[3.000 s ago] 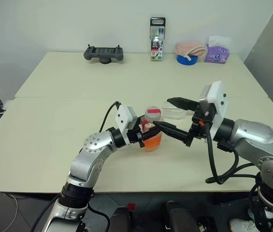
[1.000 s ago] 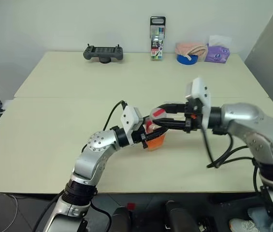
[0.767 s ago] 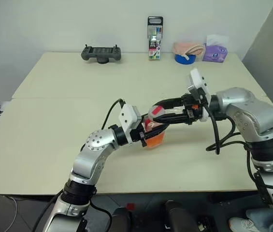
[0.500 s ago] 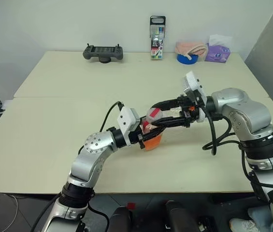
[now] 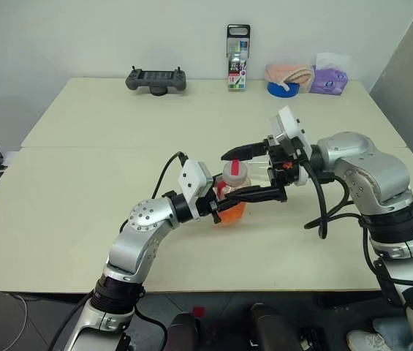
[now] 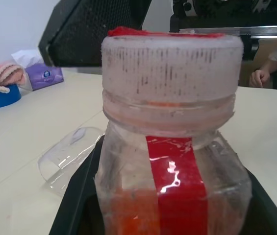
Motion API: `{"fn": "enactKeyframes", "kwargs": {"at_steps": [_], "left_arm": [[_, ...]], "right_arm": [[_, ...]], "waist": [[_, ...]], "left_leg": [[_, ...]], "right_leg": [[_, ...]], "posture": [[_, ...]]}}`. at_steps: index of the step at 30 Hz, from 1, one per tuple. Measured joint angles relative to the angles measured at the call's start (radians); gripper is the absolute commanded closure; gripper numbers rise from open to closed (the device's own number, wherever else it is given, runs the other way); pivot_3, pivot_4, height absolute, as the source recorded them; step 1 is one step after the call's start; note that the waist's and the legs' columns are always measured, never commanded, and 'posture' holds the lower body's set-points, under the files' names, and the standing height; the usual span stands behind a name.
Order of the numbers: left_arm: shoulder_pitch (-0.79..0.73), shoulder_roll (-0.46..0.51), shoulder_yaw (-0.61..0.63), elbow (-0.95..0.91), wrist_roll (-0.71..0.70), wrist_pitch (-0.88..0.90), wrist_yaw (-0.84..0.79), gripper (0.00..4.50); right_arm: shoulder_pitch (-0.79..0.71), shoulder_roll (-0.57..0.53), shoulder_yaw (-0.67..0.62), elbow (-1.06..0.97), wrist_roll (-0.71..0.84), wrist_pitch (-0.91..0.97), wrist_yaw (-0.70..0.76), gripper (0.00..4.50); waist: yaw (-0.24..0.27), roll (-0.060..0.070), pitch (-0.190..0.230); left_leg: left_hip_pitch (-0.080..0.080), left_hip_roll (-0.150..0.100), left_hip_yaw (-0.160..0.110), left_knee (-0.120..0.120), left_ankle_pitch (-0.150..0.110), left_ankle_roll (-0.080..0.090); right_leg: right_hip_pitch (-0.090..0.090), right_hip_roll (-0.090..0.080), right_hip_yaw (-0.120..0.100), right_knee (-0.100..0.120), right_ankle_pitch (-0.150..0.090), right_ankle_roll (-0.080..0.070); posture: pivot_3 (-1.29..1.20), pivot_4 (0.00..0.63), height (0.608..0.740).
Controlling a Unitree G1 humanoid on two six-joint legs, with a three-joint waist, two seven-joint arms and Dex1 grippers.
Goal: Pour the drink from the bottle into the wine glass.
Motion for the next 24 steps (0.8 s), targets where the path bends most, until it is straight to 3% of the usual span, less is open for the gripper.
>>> {"fn": "enactKeyframes", "kwargs": {"at_steps": [8,24], "left_arm": [[0.0,0.0,-0.002,0.003,0.003,-0.003,-0.002,2.73],[-0.006,-0.006,-0.001,0.063,0.015,-0.032,-0.006,2.76]], "right_arm": [[0.109,-0.036,-0.08,-0.172,0.037,0.083,-0.117,0.0],[0.248,-0.031,-0.291,-0.493,0.178,0.27,-0.532,0.0]], "waist": [[0.0,0.0,0.0],[0.001,0.0,0.0]], "left_leg": [[0.0,0.0,0.001,0.0,0.0,0.0],[0.0,0.0,0.0,0.0,0.0,0.0]], "right_leg": [[0.0,0.0,0.0,0.0,0.0,0.0],[0.0,0.0,0.0,0.0,0.0,0.0]], "posture": [[0.0,0.15,0.74],[0.0,0.15,0.74]]}}
